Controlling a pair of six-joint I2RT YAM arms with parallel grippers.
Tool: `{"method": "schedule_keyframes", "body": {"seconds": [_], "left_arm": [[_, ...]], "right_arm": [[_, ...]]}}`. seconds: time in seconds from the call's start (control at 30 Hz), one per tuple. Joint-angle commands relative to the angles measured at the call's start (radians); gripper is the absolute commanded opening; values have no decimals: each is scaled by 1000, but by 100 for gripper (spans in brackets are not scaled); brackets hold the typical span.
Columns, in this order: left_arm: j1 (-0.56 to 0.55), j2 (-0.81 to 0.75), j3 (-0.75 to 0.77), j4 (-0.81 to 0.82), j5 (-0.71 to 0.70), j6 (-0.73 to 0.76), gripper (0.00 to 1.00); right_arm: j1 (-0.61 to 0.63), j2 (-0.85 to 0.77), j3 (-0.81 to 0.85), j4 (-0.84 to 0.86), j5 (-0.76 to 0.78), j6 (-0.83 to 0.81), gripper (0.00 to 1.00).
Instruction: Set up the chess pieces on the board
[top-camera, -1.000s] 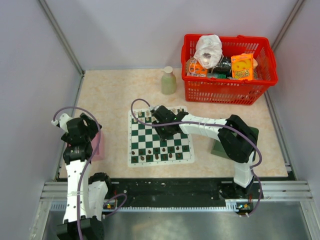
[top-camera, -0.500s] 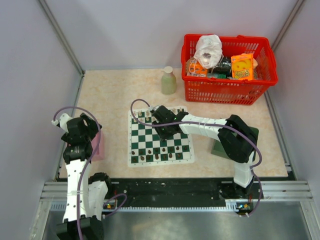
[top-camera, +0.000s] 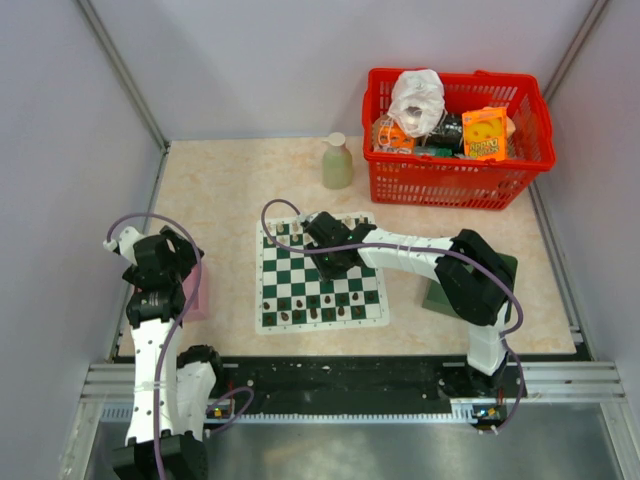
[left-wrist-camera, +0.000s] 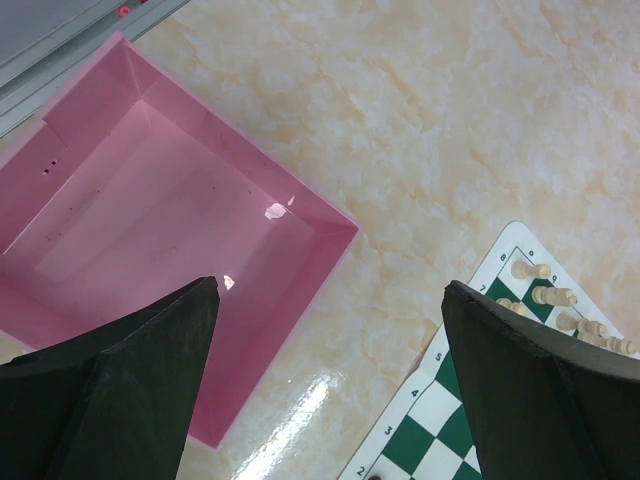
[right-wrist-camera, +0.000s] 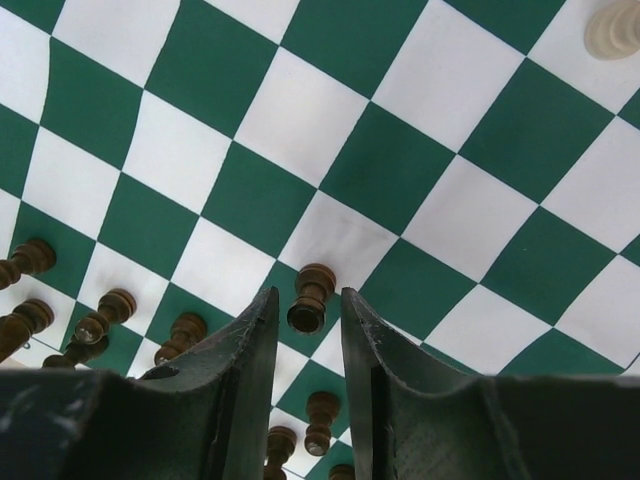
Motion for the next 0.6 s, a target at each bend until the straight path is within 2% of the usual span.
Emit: {"method": "schedule_keyframes", "body": {"seconds": [0.0, 0.1, 0.33, 0.57], "left_arm": [[6, -6, 7, 25, -8, 3, 99], [6, -5, 7, 27, -9, 3, 99], [6, -6, 12, 25, -9, 5, 99], [6, -8, 19, 21, -8, 5, 99]], "right_arm": [[12, 13, 47, 4, 12, 4, 25], [11, 11, 51, 5, 9, 1, 20], [12, -23, 48, 7, 3, -2, 15], [14, -222, -48, 4, 90, 1, 15]]}}
